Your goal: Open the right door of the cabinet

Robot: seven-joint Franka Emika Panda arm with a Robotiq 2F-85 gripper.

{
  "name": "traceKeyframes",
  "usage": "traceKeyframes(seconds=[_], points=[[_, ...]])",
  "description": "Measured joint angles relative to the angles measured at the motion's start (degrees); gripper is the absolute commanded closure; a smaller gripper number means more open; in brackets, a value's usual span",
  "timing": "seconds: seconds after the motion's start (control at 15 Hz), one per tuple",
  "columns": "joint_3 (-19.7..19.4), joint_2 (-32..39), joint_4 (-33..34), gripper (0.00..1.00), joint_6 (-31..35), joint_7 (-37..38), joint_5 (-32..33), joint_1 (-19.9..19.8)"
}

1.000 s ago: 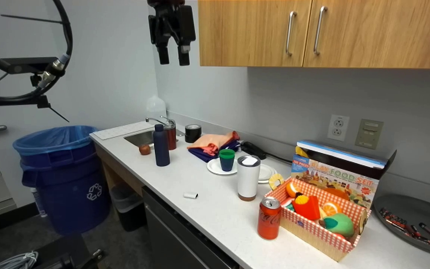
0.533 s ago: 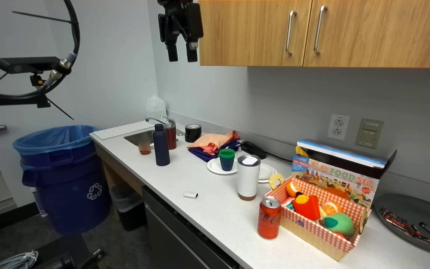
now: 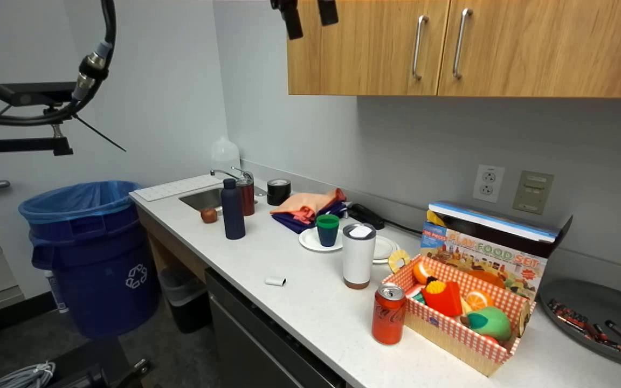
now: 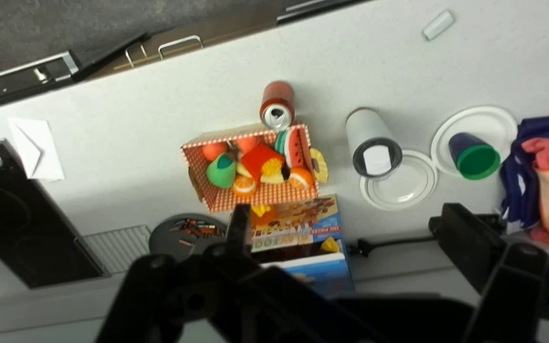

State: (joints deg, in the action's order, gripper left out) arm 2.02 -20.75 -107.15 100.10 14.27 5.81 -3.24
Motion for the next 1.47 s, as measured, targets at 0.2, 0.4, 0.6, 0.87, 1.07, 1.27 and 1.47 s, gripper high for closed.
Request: traceKeyframes(seconds=[0.2,0.4,0.6,0.87,1.07,1.27,1.47], points=[[-0.55,2.0,4.0,0.0,4.76,-0.04,2.52,-0.15],[-1.02,5.8,6.67,0.0,11.46,0.06,4.18,-0.27],[-1.61,10.11,8.4,0.0,16.18,0.41,5.91,-0.93],[-2.0,13.38,9.8,0.0,17.2,1.17,6.93,-1.25],[-2.0,13.47,10.06,0.0,17.18,1.19,6.93,-1.24],[-2.33,13.94,9.88,0.0,19.74,1.7,6.97,-1.25],[-3.25,15.42,10.1,0.0,25.14,1.92,7.13,-1.29]])
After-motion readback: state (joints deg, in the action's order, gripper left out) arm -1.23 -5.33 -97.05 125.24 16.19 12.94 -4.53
